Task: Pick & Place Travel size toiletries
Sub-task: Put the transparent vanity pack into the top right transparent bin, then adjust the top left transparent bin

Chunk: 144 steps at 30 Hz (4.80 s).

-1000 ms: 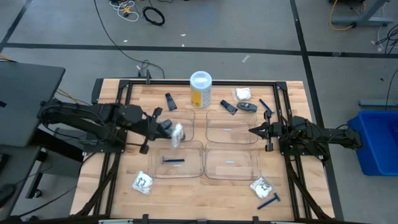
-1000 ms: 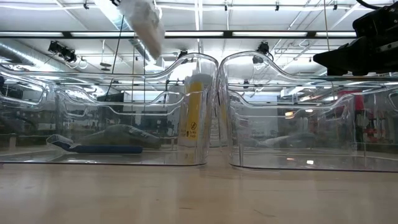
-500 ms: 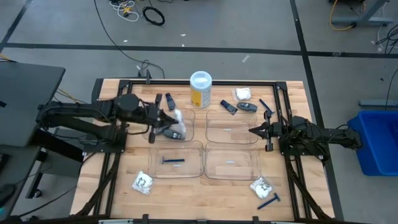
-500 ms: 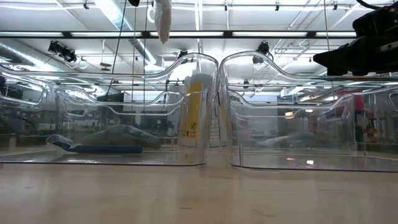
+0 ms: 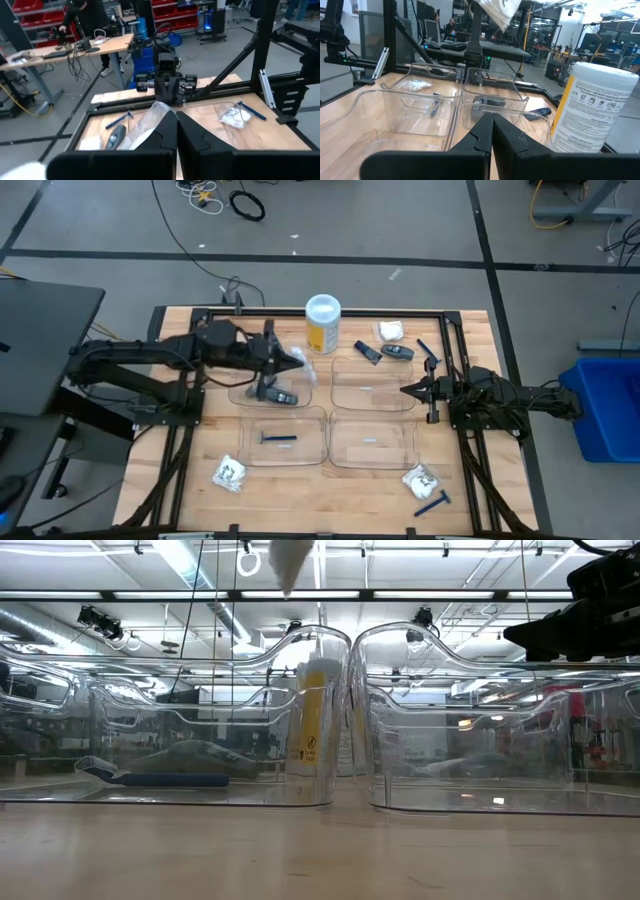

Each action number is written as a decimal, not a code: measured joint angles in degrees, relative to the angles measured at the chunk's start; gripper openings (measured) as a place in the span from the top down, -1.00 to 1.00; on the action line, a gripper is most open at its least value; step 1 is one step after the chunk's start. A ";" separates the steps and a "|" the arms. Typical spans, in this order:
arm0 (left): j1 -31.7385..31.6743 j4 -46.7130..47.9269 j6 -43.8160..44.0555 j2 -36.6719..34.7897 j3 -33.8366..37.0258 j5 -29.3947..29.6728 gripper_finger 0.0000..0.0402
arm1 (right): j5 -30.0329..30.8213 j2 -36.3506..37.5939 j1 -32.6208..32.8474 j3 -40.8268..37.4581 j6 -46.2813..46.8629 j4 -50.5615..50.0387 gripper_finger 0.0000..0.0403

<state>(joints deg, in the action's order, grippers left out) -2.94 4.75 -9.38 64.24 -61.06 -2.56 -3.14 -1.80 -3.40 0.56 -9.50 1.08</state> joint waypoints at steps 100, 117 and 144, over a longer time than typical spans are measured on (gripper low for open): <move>-5.82 -2.93 1.65 26.10 -15.78 -7.27 0.65 | -0.02 -0.50 -0.02 0.02 0.00 -0.02 0.94; -5.84 9.44 1.65 25.63 -15.82 -4.12 0.96 | 0.00 -0.50 0.00 0.02 0.00 0.00 0.94; -5.69 45.14 -2.00 16.92 -15.79 -2.36 0.97 | 0.02 -0.48 -0.01 0.00 0.00 0.02 0.94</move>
<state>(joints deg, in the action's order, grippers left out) -8.62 49.88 -11.37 81.15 -76.85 -4.92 -3.11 -2.28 -3.41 0.56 -9.50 1.10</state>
